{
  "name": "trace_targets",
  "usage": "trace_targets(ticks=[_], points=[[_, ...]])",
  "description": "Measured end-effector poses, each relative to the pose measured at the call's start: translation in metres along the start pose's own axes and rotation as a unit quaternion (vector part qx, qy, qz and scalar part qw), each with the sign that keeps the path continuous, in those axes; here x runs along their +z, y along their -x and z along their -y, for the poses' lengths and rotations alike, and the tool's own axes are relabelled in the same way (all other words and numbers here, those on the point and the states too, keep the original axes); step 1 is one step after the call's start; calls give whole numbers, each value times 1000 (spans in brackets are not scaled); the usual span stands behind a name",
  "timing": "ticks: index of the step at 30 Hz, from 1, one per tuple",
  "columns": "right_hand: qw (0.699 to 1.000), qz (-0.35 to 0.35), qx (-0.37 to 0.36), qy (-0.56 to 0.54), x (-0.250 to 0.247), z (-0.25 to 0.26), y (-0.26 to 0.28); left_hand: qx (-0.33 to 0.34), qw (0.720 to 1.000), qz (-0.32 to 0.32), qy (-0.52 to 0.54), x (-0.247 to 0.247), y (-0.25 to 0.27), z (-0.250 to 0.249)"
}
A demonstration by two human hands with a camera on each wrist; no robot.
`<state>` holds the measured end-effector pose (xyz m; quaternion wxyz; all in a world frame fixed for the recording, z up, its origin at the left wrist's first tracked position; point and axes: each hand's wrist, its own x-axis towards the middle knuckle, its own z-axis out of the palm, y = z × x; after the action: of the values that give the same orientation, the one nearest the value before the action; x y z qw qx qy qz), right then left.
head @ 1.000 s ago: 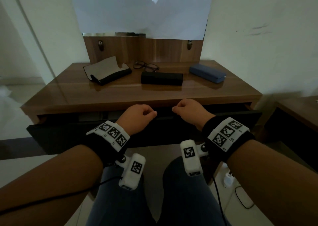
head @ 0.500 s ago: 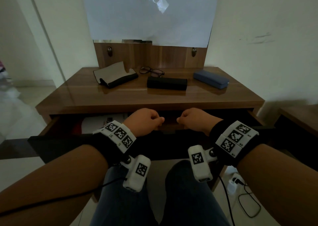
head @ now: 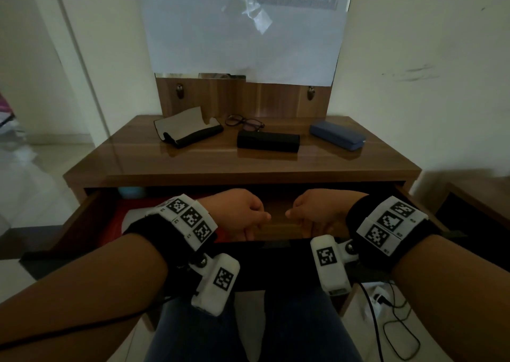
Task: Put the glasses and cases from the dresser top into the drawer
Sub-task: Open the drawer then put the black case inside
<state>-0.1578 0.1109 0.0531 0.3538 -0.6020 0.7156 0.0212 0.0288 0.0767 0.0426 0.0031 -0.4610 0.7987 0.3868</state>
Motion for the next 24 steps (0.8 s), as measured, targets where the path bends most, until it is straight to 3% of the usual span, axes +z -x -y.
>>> trace_targets(ticks=[5, 8, 15, 19, 24], points=[[998, 53, 3, 30, -2, 5, 9, 12, 998, 59, -24, 0, 7, -4], [999, 51, -8, -5, -3, 7, 8, 40, 996, 58, -62, -5, 8, -7], [980, -63, -53, -179, -36, 12, 3, 61, 991, -100, -67, -47, 1, -17], [957, -135, -67, -250, -58, 16, -12, 52, 978, -198, 27, -70, -19, -14], [929, -220, -57, -291, -90, 20, -48, 7, 954, -271, 127, -95, -60, -6]])
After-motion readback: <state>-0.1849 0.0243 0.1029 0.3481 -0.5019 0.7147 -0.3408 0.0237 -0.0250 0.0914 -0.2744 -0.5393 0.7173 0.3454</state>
